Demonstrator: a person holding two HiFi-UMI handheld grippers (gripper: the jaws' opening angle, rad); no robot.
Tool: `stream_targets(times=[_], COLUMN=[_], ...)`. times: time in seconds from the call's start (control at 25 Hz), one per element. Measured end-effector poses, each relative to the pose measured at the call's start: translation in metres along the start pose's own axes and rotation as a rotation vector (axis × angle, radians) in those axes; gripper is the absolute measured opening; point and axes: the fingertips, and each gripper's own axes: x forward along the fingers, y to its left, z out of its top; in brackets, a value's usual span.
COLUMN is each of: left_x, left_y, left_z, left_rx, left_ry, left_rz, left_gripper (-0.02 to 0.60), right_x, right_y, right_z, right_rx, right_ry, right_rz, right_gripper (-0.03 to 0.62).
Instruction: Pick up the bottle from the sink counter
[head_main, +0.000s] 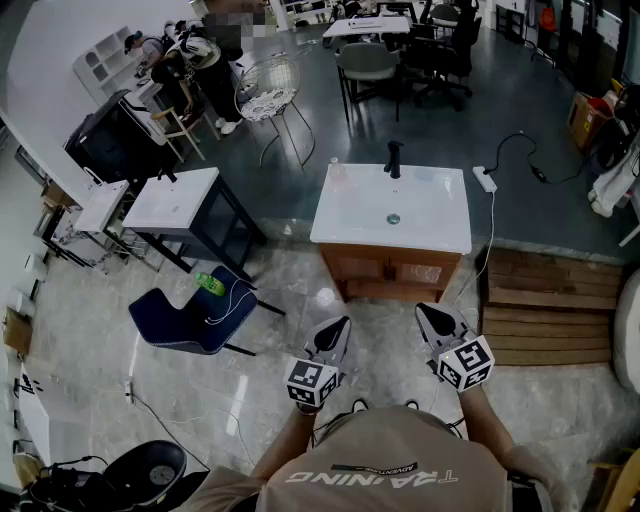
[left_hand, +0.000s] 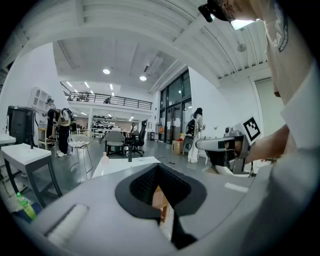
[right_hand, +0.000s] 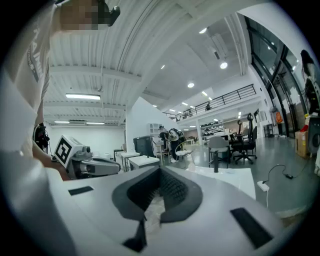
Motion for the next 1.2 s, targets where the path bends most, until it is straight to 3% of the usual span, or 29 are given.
stream_targets(times=[0.32,0.56,0.72,0.92,1.04,1.2], left_x=[0.008,0.006,-0.001,0.012,0.032,0.061], left_y=[0.035,0.063,0.093,0.104,0.104,0.108], left_z=[0.004,-0.018,-0.024,-0.022,-0.022,-0.004], left_rx=[0.003,-0.026,0.005,-0.041,-0.117,-0.105], left_ry=[0.001,0.013,-0.016,0.014,0.032,0.032], left_rz=[-0.030,-0.052,-0.020,-0.015,-0.031,-0.010], left_gripper=[0.008,0.008,0.008,0.008,0.008,0.008], right_x=[0.032,0.046,0.051,0.061,0.077,0.093], right_y=[0.012,0.028,0.032,0.004,-0.011,-0.041], right_z=[0.009,-0.014,-0.034,-0.048,-0.037,-0.019], right_rx=[-0.045,-0.117,-0.044,0.022,0.014,-0.007], right_ry=[-0.003,0.060,0.071,0.095,0.080,0.046], right_rz=[-0.007,-0.042,-0.081,-0.086,-0.042,-0.003], right_gripper=[0.007,0.007,0.007,0.008,0.007,0.008])
